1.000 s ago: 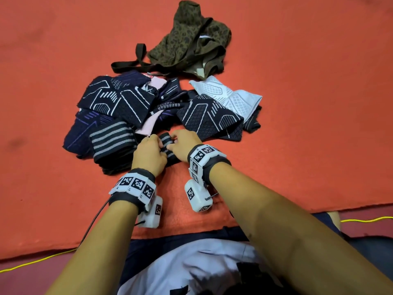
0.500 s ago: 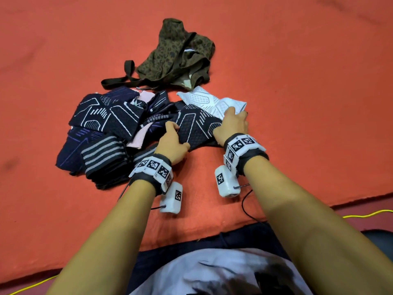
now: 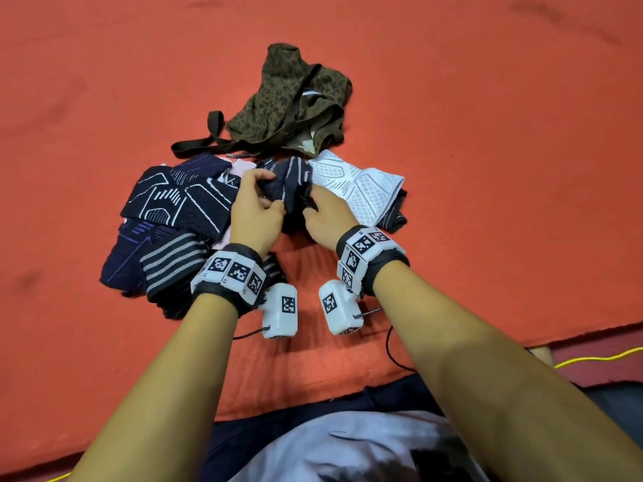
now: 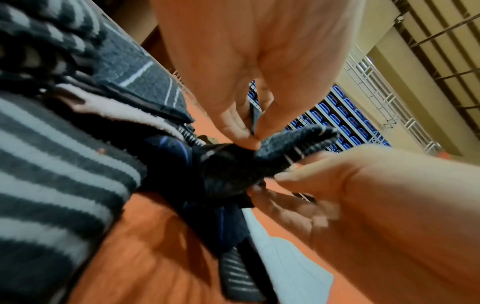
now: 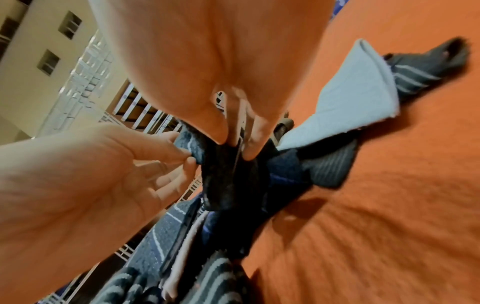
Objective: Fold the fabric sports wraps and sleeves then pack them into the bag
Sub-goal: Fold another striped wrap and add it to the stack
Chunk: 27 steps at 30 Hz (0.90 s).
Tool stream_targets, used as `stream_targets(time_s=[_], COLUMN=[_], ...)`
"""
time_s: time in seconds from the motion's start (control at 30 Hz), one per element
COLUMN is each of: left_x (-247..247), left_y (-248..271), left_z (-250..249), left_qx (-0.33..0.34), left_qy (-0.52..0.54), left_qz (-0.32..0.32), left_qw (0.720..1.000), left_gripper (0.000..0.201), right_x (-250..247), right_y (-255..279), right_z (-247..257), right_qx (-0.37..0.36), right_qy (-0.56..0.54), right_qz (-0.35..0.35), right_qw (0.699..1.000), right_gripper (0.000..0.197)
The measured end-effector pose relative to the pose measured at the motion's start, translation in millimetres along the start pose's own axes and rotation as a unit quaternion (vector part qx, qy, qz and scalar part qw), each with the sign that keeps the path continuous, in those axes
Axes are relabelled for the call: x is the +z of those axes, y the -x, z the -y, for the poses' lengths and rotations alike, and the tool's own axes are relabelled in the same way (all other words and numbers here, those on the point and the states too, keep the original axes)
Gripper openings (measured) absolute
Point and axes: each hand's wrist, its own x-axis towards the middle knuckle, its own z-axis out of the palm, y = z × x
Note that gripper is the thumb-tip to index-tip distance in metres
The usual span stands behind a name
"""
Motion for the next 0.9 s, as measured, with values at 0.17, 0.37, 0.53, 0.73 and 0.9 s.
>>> stream_targets(time_s=[0.17, 0.37, 0.53, 0.73, 0.9], left_x=[-12.3, -6.2, 1.4, 6.2, 16.2], left_y=[-4.3, -3.0, -7.2, -2.0, 2.9], left_z=[8.0, 34.3, 40.6, 30.9, 31.6], left_qx=[-0.035, -0.104, -0.105, -0.108, -0.122], left_qy=[-0.041, -0.077, -0.085, -0.105, -0.053], left_qz=[-0.025, 0.065, 0.088, 0.088, 0.116], left_qw=[0.998, 0.989, 0.987, 0.985, 0.984], left_gripper=[0.042, 0.061, 0.083, 0.083, 0.089], right_x=[-0.7, -8.9, 0.3, -2.9, -4.0], right_y=[-10.6, -13.8, -3.2, -5.5, -13.7], right_z=[3.7, -34.6, -51.7, -53.9, -46.8], right_qx=[-0.026, 0.196, 0.246, 0.208, 0.138], right_qy=[0.003, 0.137, 0.121, 0.048, 0.044], right_qz=[0.015, -0.092, -0.173, -0.185, -0.118], right_qw=[1.0, 0.966, 0.946, 0.959, 0.982], right_gripper=[0.058, 0.036, 0.041, 0.038, 0.044])
